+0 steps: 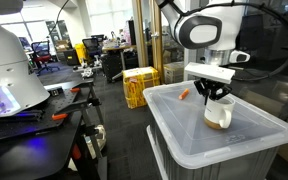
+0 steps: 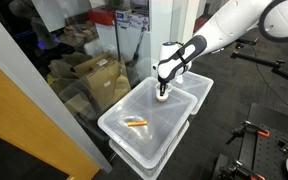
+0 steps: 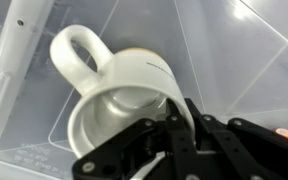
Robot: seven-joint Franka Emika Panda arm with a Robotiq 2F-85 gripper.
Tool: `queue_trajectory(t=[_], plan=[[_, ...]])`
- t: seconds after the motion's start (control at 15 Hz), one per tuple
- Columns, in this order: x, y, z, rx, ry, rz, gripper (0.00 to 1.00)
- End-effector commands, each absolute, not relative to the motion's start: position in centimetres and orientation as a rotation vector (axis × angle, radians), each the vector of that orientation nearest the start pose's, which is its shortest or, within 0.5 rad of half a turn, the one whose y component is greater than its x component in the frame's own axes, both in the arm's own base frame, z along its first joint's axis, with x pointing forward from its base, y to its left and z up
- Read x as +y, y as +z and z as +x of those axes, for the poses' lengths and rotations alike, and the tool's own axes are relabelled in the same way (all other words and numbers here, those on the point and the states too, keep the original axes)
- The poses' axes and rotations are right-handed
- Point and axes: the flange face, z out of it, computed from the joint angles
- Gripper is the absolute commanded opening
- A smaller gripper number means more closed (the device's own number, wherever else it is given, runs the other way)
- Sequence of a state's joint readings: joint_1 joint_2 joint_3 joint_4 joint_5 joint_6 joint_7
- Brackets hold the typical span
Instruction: Slide the mug to the left
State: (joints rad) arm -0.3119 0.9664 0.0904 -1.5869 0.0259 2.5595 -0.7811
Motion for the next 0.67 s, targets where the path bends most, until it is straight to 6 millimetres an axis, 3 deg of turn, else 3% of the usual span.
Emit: queue_trajectory(t=[0.0,0.6], plan=[[-14.3,7.0,67.2,-0.836,-0.033,-2.961,0.03],[-10.7,6.7,68.6,-1.014,-0.014,-2.926,0.03]])
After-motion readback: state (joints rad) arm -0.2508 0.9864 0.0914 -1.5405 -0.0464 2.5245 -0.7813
